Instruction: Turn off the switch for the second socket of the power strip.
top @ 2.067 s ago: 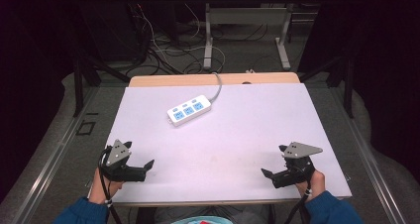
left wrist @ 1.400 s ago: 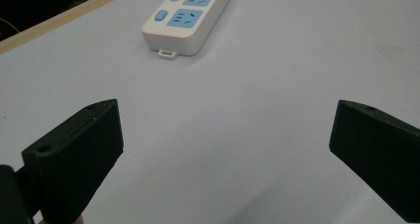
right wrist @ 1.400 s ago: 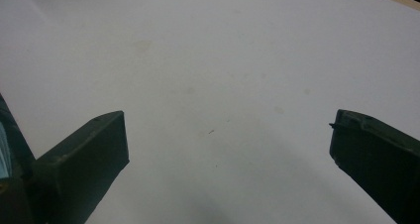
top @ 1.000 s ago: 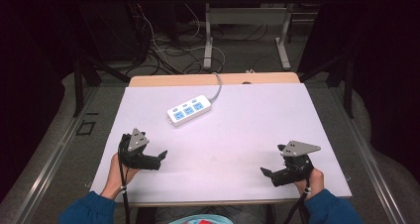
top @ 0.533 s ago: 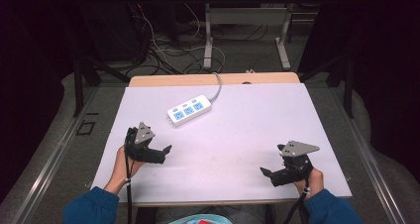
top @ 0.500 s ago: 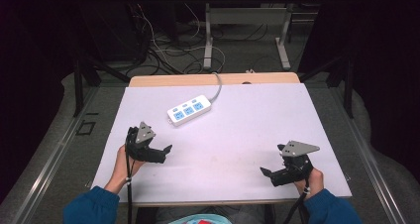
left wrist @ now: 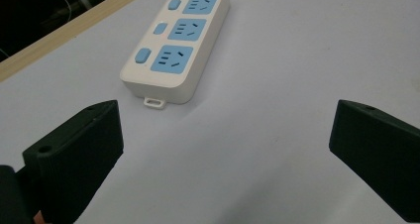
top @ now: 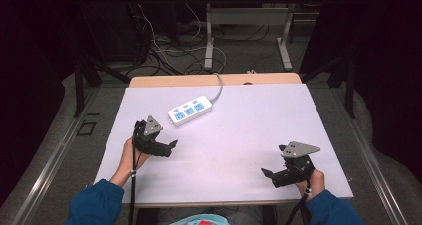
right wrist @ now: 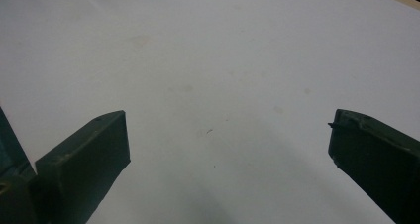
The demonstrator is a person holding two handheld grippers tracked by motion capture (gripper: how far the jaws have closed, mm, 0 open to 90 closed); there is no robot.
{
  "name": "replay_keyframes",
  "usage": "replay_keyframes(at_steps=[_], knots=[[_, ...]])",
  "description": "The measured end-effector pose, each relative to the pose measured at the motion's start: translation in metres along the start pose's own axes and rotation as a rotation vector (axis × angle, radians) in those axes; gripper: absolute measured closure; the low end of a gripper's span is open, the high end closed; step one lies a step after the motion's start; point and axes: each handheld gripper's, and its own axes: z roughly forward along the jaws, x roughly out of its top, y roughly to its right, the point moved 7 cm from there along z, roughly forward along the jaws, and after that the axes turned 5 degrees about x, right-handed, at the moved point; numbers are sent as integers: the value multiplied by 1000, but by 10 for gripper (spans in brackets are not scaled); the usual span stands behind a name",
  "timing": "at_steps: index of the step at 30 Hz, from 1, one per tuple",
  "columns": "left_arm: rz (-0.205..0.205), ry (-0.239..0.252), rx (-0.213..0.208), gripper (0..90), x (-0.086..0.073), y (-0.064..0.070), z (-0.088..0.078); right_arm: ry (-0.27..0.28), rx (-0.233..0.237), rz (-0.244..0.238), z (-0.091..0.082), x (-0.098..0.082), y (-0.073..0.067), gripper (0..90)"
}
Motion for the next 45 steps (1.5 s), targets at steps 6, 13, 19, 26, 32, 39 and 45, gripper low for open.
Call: replay_keyframes(at_steps=[6,13,19,26,32,39,45], knots=[[-14,17,-10,0,8,-2,6,2,7,-10,0,1,0,21],[-27,21,-16,1,14,-8,15,2,-1,-7,1,1,-1,21],[-36,7,-24,1,17,-11,23,5,9,-14,1,0,0,21],[-48,-11,-23,1,19,-18,31,1,2,-10,2,0,0,21],[-57,-10,-19,0,23,-22,38,-8,9,-7,2,0,-1,23],[-66,-34,-16,0,27,-30,53,-10,9,-6,1,-1,-1,24],[-79,-38,-13,0,29,-34,60,-15,13,-19,2,0,-1,25]])
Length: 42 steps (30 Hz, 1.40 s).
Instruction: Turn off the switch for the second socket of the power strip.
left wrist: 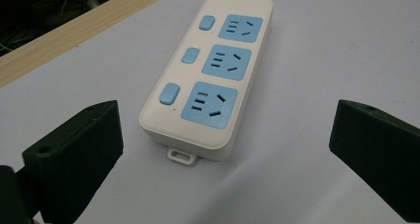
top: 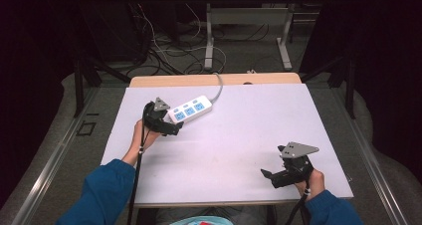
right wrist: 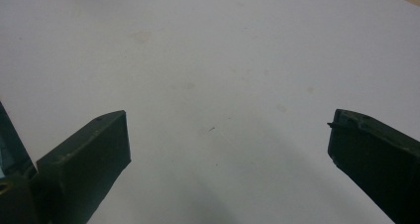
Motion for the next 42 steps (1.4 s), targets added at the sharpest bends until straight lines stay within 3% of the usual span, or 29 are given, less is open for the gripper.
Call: replay_keyframes(at_steps=[16,22,30,42], knots=[[-21,-28,-7,0,5,-11,16,-1,1,17,2,-1,1,29],[-35,-2,-1,0,10,-13,21,-8,8,16,2,-2,1,28],[-36,-16,-19,0,17,-13,26,-7,2,13,3,-1,0,28],[-47,-18,4,0,19,-14,32,-8,9,14,3,-1,-1,29]])
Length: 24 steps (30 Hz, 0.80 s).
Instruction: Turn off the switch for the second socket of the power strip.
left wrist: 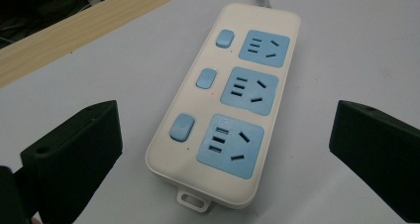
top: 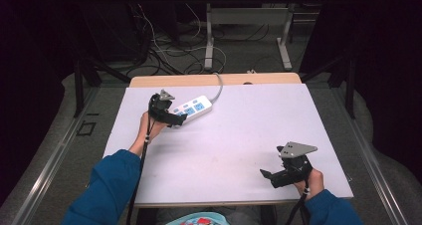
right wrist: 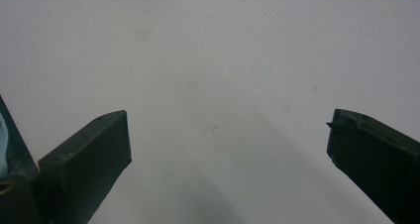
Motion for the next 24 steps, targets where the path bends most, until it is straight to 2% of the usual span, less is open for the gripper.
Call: replay_keyframes(at_steps=[15,19,21,22,24], knots=[[-5,12,33,8,15,-4,2,-5,0,-8,0,0,0,31],[-12,21,35,39,14,-6,7,-3,6,-13,0,0,0,31],[-14,16,39,70,14,-7,8,-6,2,1,0,0,0,31],[-30,20,42,91,13,-8,10,-4,1,-9,0,0,0,31],[-28,8,47,149,11,-10,11,-4,0,-6,0,0,0,31]])
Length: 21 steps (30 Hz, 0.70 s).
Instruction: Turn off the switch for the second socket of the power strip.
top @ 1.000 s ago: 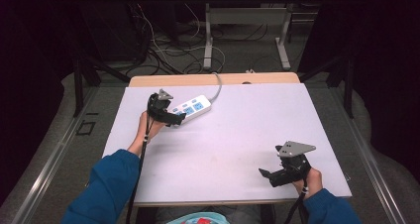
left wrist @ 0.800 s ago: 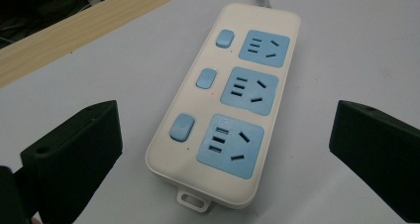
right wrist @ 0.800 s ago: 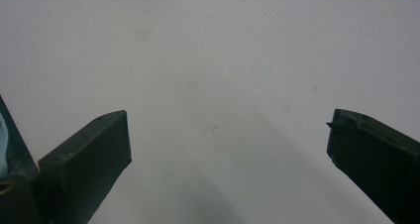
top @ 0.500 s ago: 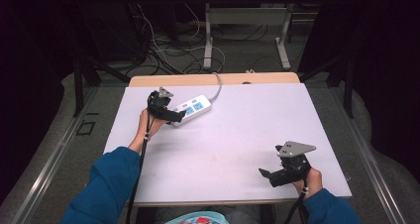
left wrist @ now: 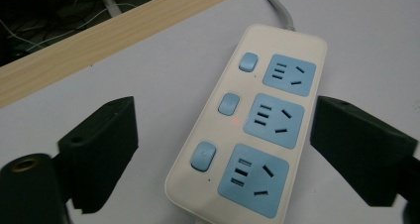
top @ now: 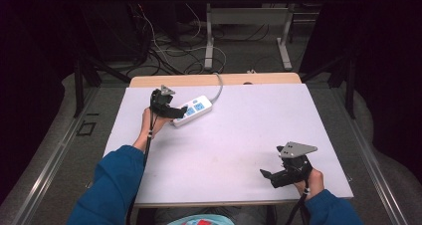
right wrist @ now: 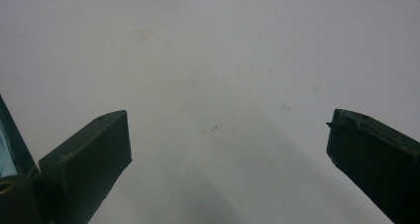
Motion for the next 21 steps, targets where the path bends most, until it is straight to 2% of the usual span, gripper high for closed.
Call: replay_keyframes(at_steps=[2,4,11,15,18,21], knots=[[-3,19,3,182,1,0,2,0,3,1,0,0,0,31],[-12,45,18,306,3,-2,2,0,3,2,1,0,0,31],[-19,63,-1,592,3,-1,9,3,2,-11,1,1,0,31],[-19,65,-4,731,4,2,11,3,-1,-6,1,1,0,31],[-27,87,-6,825,6,2,11,0,1,3,0,0,0,31],[-23,85,-12,896,7,2,13,0,-2,3,0,0,0,32]])
